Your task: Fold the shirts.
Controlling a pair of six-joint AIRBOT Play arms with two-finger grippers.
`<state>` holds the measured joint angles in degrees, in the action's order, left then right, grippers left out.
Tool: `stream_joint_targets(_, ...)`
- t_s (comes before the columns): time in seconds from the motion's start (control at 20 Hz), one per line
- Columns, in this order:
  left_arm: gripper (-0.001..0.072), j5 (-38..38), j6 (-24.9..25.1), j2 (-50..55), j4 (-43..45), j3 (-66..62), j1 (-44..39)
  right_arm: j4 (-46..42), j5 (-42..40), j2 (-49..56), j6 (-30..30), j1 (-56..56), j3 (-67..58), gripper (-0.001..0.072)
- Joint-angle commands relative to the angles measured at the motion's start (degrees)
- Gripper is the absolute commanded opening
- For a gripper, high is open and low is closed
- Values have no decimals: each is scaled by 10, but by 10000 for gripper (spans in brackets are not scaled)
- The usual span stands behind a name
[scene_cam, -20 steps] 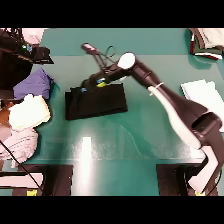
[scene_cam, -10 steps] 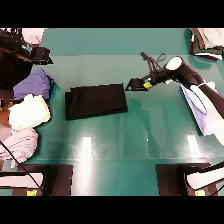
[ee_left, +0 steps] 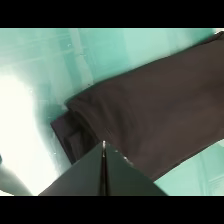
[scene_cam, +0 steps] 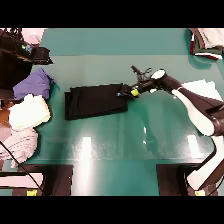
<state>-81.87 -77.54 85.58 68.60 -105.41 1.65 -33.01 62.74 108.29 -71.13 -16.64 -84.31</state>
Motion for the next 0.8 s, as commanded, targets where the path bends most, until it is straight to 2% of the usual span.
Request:
stream_joint_targets(0.0,24,-6,0,0,0,0,0,14,2,42,1,-43,-59,467)
stream_joint_targets(0.1,24,-13,0,0,0,0,0,14,2,50,29,-57,-75,67)
stream_joint_targets(0.15,24,-15,0,0,0,0,0,15,2,48,45,-59,-75,26)
stream_joint_targets(0.3,24,-17,0,0,0,0,0,0,19,15,45,-42,-65,25)
stream_joint_targets(0.45,24,-17,-1,0,0,0,-2,-33,5,-79,45,20,2,25)
stream_joint_targets(0.75,24,17,-1,0,0,0,-63,-52,-46,-248,40,273,118,25)
